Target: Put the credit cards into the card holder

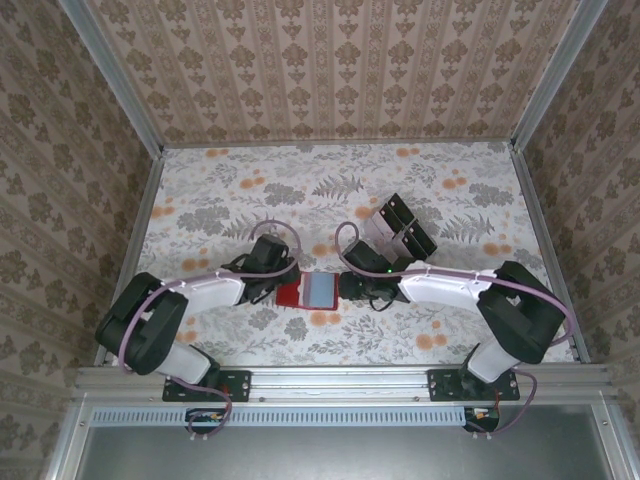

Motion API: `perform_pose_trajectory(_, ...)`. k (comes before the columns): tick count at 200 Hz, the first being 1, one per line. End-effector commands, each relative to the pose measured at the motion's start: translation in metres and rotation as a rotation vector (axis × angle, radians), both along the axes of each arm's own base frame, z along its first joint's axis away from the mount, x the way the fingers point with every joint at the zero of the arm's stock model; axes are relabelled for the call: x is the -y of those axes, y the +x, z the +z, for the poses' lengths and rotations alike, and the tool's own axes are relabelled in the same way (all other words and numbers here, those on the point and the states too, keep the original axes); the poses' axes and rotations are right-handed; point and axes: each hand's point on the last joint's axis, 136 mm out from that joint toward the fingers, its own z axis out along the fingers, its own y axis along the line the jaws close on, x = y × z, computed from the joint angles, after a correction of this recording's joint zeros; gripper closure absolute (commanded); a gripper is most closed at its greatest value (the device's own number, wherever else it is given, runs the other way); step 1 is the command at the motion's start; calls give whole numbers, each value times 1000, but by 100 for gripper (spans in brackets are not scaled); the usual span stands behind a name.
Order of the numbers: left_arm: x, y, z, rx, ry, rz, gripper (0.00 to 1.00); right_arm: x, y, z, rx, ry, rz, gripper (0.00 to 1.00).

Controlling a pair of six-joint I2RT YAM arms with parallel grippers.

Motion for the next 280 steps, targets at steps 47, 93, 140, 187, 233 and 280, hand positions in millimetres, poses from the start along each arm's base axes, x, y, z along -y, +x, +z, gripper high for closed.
perform_pose_trajectory(47,-16,5,34,60,33,-17,32,-5,2,66,72,97,26,52)
perform_pose_trajectory(93,-31,-15,50,71,131,-57,32,-35,8,72,28,193,60,52)
perform_pose_trajectory(140,-26,-38,41,75,192,-117,33,-57,17,48,-44,207,59,52)
perform_pose_trajectory(187,-35,-48,18,32,234,-88,44,-68,21,27,-86,208,53,52)
perform_pose_trajectory(233,-39,-56,3,2,274,-81,55,-73,24,11,-111,187,53,53)
perform_pose_trajectory(280,-38,-67,-15,-31,279,-82,64,-74,27,-7,-134,157,46,53)
